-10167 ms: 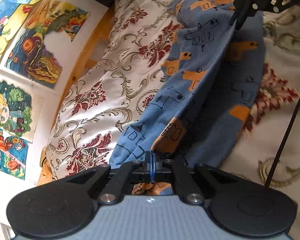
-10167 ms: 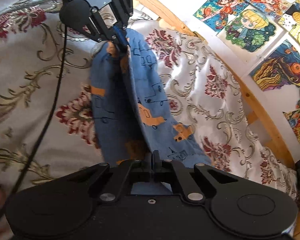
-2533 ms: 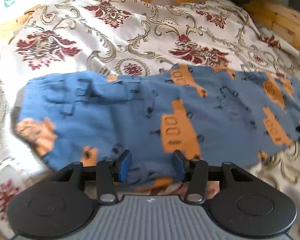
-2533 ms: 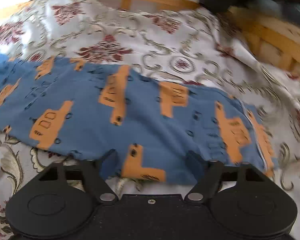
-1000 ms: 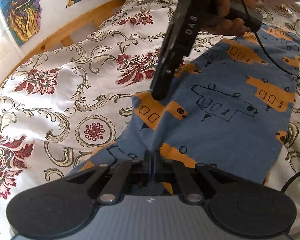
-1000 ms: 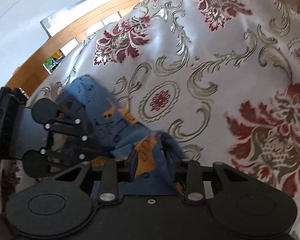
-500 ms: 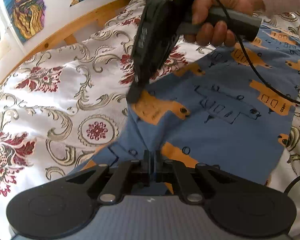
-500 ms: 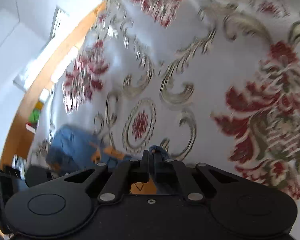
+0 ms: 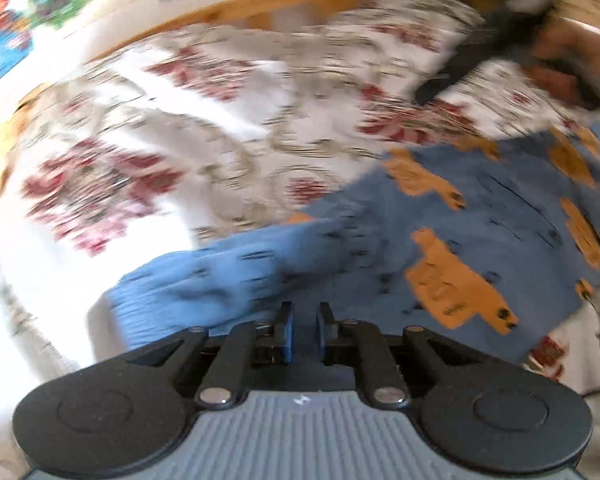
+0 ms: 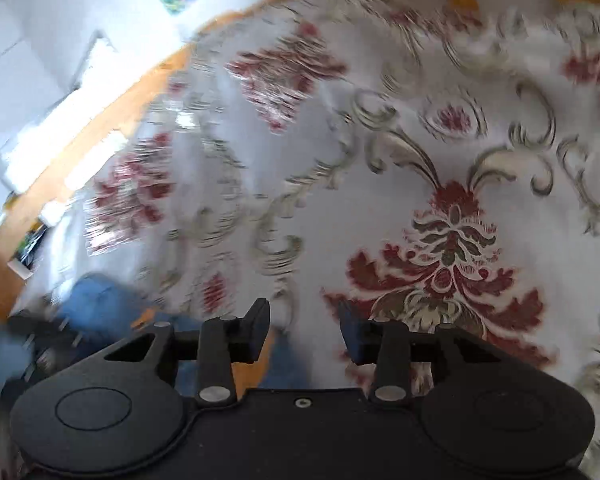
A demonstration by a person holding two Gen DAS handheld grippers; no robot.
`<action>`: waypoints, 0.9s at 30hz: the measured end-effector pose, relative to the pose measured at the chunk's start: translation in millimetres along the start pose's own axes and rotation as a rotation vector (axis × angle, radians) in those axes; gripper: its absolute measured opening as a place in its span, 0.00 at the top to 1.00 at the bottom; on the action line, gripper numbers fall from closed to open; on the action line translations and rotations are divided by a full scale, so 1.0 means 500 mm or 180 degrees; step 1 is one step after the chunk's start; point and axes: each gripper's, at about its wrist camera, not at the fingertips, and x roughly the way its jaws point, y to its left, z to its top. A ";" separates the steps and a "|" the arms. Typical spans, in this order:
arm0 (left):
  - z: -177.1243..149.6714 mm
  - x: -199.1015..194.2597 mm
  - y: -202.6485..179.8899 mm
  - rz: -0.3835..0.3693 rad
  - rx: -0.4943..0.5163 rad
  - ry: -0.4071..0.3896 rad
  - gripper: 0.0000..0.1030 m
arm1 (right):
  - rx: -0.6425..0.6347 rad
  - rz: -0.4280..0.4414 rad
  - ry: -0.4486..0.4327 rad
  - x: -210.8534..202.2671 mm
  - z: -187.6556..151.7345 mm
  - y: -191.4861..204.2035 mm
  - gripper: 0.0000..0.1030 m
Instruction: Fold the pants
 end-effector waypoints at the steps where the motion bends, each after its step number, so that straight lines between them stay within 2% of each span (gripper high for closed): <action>1: 0.001 0.002 0.014 0.0040 -0.0101 0.0051 0.86 | -0.0062 0.0042 0.0010 -0.023 -0.017 0.012 0.57; 3: 0.002 0.007 0.036 0.0049 -0.0278 0.0127 0.86 | -0.0014 0.0120 0.0125 -0.056 -0.075 0.027 0.48; 5: 0.004 0.010 0.045 0.0058 -0.0364 0.0177 0.86 | 0.0212 0.0141 0.0268 -0.066 -0.142 0.021 0.46; 7: 0.006 0.009 0.043 0.0117 -0.0329 0.0235 0.86 | 0.0468 -0.0075 0.0341 -0.081 -0.216 -0.006 0.48; 9: 0.005 0.007 0.039 0.0197 -0.0253 0.0308 0.85 | 0.0711 -0.0184 0.0115 -0.130 -0.269 -0.038 0.57; 10: 0.004 0.005 0.036 0.0228 -0.0191 0.0345 0.85 | 0.0890 -0.0262 -0.0015 -0.162 -0.289 -0.054 0.57; 12: 0.002 0.000 0.033 0.0297 -0.0137 0.0395 0.85 | 0.1173 -0.0563 -0.0329 -0.239 -0.331 -0.077 0.52; 13: 0.002 -0.002 0.031 0.0325 -0.0166 0.0433 0.85 | 0.1230 -0.0819 -0.0436 -0.272 -0.351 -0.080 0.45; 14: 0.001 -0.007 0.027 0.0360 -0.0203 0.0474 0.85 | 0.1259 -0.1214 -0.0534 -0.307 -0.374 -0.076 0.38; 16: 0.011 -0.016 0.017 0.0462 -0.0343 0.0534 0.82 | 0.1352 -0.1756 -0.0735 -0.364 -0.422 -0.055 0.37; 17: 0.016 -0.025 0.008 0.0481 -0.0424 0.0547 0.64 | 0.1443 -0.1874 -0.0842 -0.391 -0.446 -0.043 0.31; 18: 0.024 -0.035 -0.005 0.0458 -0.0478 0.0520 0.37 | 0.1570 -0.1994 -0.0976 -0.416 -0.475 -0.025 0.18; 20: 0.044 -0.061 -0.050 0.0431 -0.0425 0.0289 0.13 | 0.1784 -0.2201 -0.1238 -0.448 -0.531 0.016 0.03; 22: 0.072 -0.077 -0.110 0.0278 -0.0211 0.0087 0.11 | 0.1977 -0.2365 -0.1449 -0.465 -0.581 0.039 0.02; 25: 0.134 -0.074 -0.210 -0.0163 0.0105 -0.0037 0.04 | 0.2199 -0.2356 -0.1493 -0.474 -0.623 0.031 0.02; 27: 0.188 -0.063 -0.292 -0.0505 0.0357 -0.0015 0.02 | 0.2232 -0.2274 -0.1580 -0.478 -0.629 0.027 0.02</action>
